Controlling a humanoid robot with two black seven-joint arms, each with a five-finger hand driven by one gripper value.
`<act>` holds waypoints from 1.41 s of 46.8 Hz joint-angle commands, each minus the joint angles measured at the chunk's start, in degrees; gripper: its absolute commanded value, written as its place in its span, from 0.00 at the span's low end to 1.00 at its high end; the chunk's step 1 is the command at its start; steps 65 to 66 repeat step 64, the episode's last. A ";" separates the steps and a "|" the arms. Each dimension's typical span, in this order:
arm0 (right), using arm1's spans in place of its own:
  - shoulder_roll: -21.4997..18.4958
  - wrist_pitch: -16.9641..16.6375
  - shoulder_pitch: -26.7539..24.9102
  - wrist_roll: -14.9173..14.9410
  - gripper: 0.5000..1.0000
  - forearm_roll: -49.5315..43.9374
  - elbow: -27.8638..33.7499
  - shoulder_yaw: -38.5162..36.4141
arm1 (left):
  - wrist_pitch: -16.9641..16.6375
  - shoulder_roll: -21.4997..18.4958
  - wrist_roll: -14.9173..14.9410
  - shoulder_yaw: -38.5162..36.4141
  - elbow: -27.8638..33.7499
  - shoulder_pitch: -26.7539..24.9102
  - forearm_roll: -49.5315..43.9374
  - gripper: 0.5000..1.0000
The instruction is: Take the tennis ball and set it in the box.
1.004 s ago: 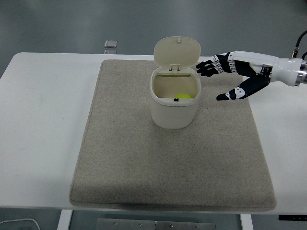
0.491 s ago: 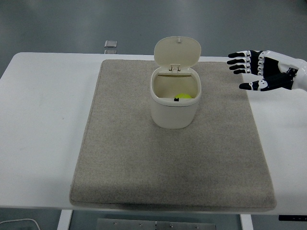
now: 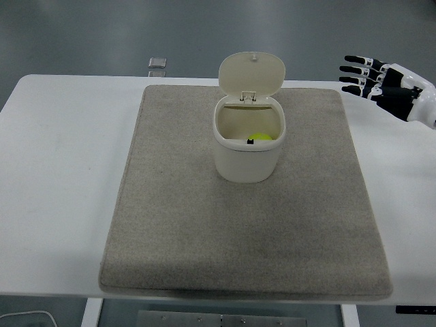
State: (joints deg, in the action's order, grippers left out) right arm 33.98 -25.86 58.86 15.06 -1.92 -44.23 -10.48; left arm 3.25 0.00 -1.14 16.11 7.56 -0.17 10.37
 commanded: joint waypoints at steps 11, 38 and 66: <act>-2.96 3.97 -0.58 -3.98 0.80 16.14 1.07 -0.07 | 0.00 0.00 0.00 -0.02 0.00 0.00 0.00 0.98; -5.24 5.03 -0.85 -3.81 0.81 24.95 2.74 0.02 | 0.00 0.00 0.00 -0.02 0.00 0.00 0.00 0.98; -5.33 3.88 -1.64 -3.46 0.81 18.44 2.22 -0.16 | 0.00 0.00 0.00 -0.02 0.00 0.00 0.00 0.98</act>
